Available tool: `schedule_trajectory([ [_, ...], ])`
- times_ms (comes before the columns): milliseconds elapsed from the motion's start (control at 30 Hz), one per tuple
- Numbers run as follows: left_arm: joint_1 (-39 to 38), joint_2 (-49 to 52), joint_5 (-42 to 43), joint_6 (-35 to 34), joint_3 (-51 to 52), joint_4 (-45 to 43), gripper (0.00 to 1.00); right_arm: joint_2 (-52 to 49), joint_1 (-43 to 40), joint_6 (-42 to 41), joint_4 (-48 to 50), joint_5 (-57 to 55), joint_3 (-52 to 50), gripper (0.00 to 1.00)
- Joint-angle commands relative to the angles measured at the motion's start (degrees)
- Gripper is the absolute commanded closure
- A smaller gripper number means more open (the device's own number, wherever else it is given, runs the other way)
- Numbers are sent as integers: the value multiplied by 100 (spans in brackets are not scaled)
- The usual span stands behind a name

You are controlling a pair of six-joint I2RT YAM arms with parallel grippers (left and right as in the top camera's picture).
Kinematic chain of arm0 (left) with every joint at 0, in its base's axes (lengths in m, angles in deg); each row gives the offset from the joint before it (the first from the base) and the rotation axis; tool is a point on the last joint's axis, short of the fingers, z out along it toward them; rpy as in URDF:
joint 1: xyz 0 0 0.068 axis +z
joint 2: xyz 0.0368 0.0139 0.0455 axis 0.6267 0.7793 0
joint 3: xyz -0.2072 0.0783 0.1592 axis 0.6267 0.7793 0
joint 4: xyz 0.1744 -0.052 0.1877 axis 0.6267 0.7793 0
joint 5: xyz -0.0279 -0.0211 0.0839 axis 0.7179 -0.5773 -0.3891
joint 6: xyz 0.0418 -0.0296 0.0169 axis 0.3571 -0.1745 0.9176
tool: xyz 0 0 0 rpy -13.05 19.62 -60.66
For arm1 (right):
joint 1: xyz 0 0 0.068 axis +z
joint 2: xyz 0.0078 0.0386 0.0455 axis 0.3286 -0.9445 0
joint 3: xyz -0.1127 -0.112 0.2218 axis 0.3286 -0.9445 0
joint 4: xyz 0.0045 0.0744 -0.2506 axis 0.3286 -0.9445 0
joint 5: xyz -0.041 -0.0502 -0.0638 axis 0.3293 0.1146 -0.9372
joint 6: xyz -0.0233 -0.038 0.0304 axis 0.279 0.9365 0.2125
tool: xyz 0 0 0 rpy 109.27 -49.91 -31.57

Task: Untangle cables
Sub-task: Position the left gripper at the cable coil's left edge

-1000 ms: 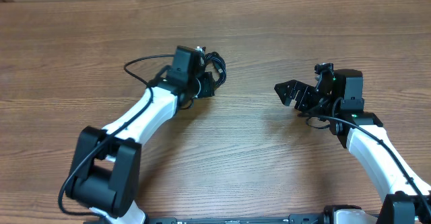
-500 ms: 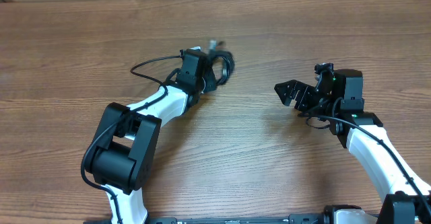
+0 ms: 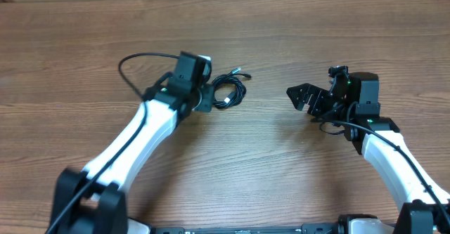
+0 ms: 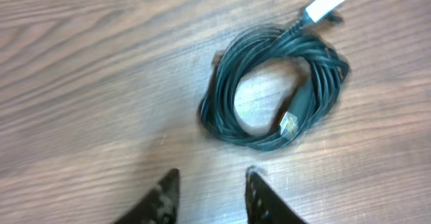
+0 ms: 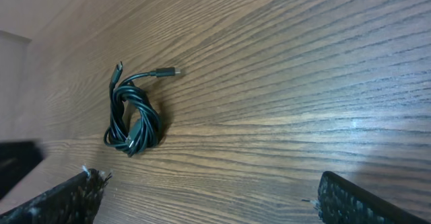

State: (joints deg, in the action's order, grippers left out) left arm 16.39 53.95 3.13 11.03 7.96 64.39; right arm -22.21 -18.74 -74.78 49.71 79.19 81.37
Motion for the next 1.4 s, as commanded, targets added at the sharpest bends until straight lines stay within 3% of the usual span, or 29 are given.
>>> schedule_trajectory([
  [0, 70, -313, -127, 468, -17, 369, 61, -28, -15, -7, 35, -17, 131, 0],
  [167, 208, -234, 118, 269, 4, 535, 58, -28, -15, -4, 35, -17, 131, 0],
  [333, 216, 278, 509, 162, 4, -59, 39, -28, -15, -7, 35, -17, 131, 0],
  [500, 214, 890, 981, -249, 4, -752, 39, -28, -15, -7, 35, -17, 131, 0],
  [767, 216, 1497, 879, -546, 4, -894, 56, -28, -15, -7, 33, -17, 131, 0],
  [833, 236, 1491, 883, -546, -4, -846, 92, -28, -15, -7, 35, -17, 131, 0],
  [867, 243, 1467, 881, -544, -24, -793, 95, -28, -15, -7, 35, -17, 131, 0],
  [1100, 391, 1268, 758, 302, -485, 175, 96, -28, -15, -7, 35, -17, 131, 0],
  [1200, 479, 1257, 597, 195, -649, 393, 96, -28, -15, -4, 35, -17, 131, 0],
  [1267, 516, 1266, 658, -151, -645, 341, 86, -28, -15, -7, 35, -17, 131, 0],
  [1333, 514, 1276, 649, -551, -636, 269, 46, -28, -15, -7, 35, -17, 131, 0],
  [1367, 514, 1276, 640, -669, -629, 243, 42, -28, -15, -4, 35, -17, 131, 0],
])
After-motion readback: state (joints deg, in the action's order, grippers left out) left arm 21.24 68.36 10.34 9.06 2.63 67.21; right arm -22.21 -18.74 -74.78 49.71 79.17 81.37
